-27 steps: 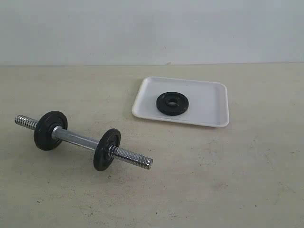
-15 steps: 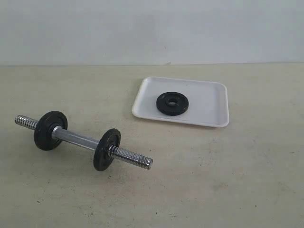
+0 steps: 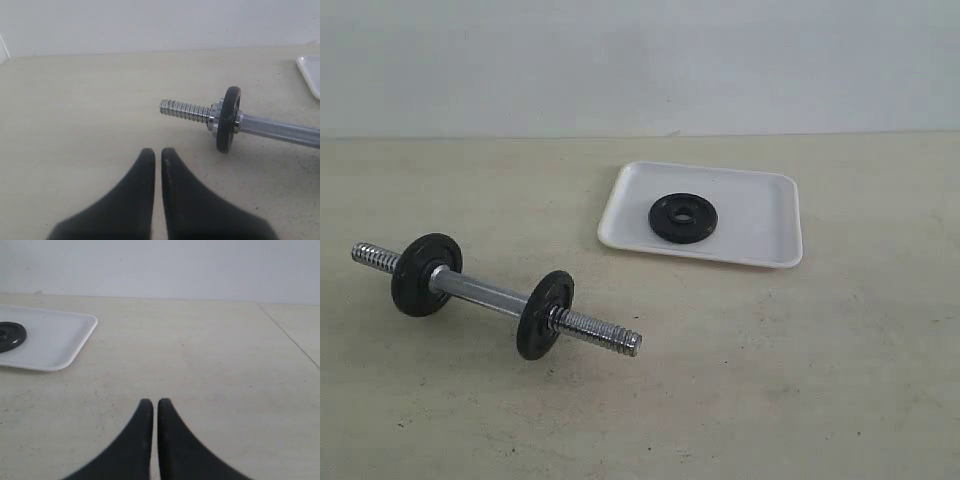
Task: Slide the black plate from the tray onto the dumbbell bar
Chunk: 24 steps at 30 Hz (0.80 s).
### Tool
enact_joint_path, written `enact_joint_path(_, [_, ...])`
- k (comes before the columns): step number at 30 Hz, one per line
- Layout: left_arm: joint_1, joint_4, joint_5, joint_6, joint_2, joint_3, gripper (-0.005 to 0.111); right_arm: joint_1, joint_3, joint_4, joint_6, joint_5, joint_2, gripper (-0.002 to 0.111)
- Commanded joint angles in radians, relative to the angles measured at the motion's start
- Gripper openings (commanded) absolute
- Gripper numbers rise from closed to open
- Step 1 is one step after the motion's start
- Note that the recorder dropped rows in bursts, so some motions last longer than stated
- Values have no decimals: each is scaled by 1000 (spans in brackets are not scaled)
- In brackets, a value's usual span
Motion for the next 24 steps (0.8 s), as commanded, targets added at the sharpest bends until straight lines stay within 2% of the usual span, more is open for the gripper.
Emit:
enact_joint_path(1, [4, -5, -11, -3, -2, 0, 4, -5, -1, -125, -37, -30, -4, 1])
enact_joint_path(7, [4, -5, -11, -3, -2, 0, 4, -5, -1, -416, -63, -161, -4, 1])
enact_joint_path(11, [4, -5, -11, -3, -2, 0, 4, -5, -1, -393, -35, -295, -4, 1])
enact_joint_path(17, [4, -5, -11, -3, -2, 0, 4, -5, -1, -233, 311, -545, -4, 1])
enact_joint_path(22, [4, -5, -11, -3, -2, 0, 4, -5, -1, -217, 743, -684, -4, 1])
enact_joint_path(24, [4, -5, -11, -3, -2, 0, 4, -5, -1, -217, 793, -725, -4, 1])
